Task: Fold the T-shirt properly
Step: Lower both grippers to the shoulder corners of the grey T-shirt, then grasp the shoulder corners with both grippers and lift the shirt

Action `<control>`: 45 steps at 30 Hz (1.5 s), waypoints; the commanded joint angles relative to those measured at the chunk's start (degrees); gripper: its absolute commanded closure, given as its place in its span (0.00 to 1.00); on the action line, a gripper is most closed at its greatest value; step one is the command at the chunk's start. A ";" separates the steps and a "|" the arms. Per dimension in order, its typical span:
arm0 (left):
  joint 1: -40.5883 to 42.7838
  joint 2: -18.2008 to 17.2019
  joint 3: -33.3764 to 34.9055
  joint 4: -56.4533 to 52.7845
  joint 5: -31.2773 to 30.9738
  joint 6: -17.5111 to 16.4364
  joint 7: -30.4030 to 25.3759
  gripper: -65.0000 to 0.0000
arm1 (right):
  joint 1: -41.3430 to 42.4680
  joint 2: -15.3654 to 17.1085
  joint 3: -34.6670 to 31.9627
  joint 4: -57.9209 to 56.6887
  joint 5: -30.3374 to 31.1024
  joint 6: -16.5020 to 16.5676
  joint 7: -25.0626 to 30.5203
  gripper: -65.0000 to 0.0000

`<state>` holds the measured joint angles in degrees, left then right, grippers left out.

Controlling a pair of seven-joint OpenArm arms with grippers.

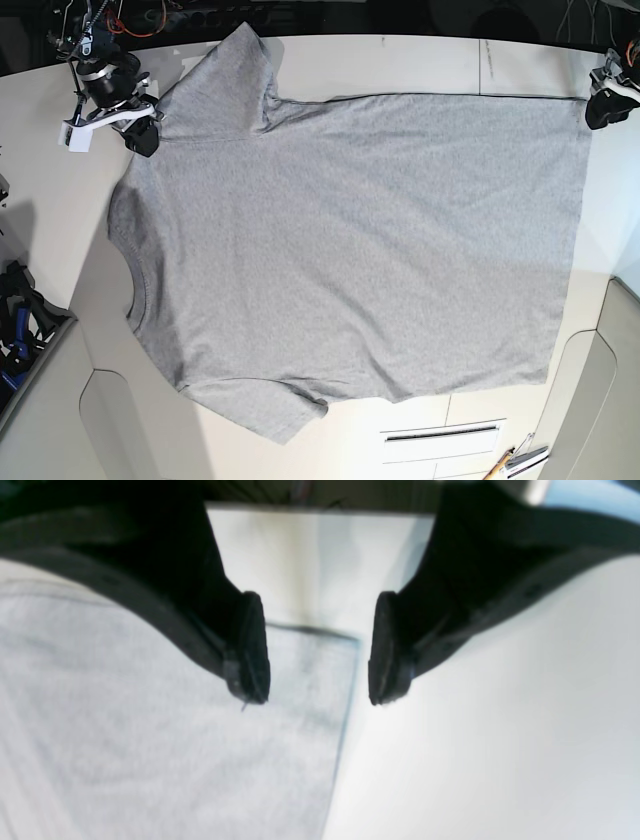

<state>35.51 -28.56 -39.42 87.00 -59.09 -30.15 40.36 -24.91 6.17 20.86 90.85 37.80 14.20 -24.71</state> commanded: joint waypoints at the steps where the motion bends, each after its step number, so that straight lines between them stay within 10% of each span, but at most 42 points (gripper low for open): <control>1: -0.22 -1.01 -0.57 -1.46 -1.86 -0.98 -0.02 0.46 | -0.37 0.28 0.00 0.37 -0.92 -0.42 -0.85 1.00; 23: -2.34 -0.96 3.85 -7.74 -6.93 -3.13 2.29 0.46 | -0.50 -1.44 0.00 0.37 -0.76 0.87 -0.87 1.00; 30: -2.54 -0.98 3.85 -7.72 -6.91 -3.10 1.66 1.00 | -0.52 -1.42 0.00 0.37 -0.79 0.85 -0.87 1.00; 45: -4.20 -1.01 3.82 -7.69 -6.05 -3.67 1.88 1.00 | -1.11 -1.40 0.02 0.68 -2.95 1.75 -2.58 1.00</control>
<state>30.94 -28.53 -35.20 78.78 -64.53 -33.28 42.48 -25.32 4.62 20.86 91.09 35.90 16.12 -25.61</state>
